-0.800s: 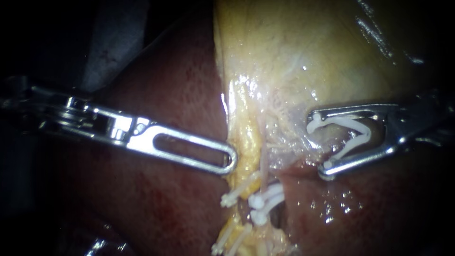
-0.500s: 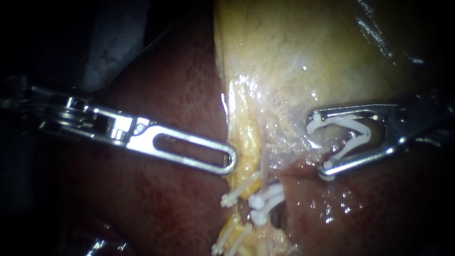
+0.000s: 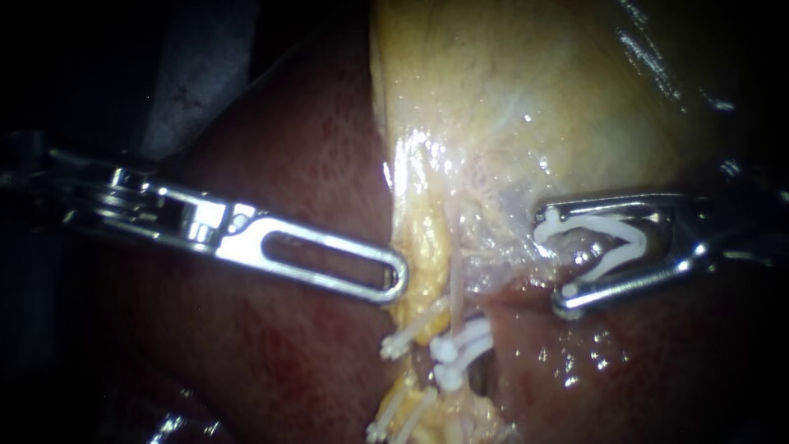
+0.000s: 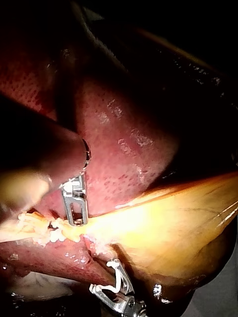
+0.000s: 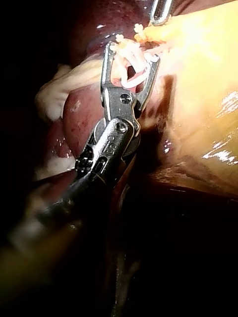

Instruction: Clipping third clip right tube

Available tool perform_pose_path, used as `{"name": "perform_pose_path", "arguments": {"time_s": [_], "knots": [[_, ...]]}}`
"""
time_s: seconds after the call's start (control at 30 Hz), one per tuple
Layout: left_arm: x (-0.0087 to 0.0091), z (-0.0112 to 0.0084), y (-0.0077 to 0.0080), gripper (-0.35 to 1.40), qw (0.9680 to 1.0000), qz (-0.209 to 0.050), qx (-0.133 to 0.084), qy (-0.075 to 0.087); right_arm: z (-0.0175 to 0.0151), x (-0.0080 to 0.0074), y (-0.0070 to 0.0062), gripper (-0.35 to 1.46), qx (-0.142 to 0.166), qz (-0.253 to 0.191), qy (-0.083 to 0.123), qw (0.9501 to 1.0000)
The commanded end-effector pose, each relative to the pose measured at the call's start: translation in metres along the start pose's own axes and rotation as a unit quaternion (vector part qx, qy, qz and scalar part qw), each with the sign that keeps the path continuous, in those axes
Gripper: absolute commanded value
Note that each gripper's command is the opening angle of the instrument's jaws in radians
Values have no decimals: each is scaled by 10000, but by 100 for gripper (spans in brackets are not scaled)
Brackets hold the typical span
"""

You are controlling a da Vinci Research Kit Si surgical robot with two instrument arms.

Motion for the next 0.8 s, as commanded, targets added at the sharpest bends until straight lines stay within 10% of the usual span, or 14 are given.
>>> {"name": "perform_pose_path", "arguments": {"time_s": [0.03,0.23,0.8], "knots": [[0,-2,-1,-35,10000,-1,2,10,0,0,0,58,23,34,-79,10000],[0,-16,-5,-35,10000,-8,18,14,0,0,-2,55,-31,121,-436,9990],[-17,-88,-21,-35,9996,-108,-35,-246,32,-8,0,54,79,553,-471,9973]]}}
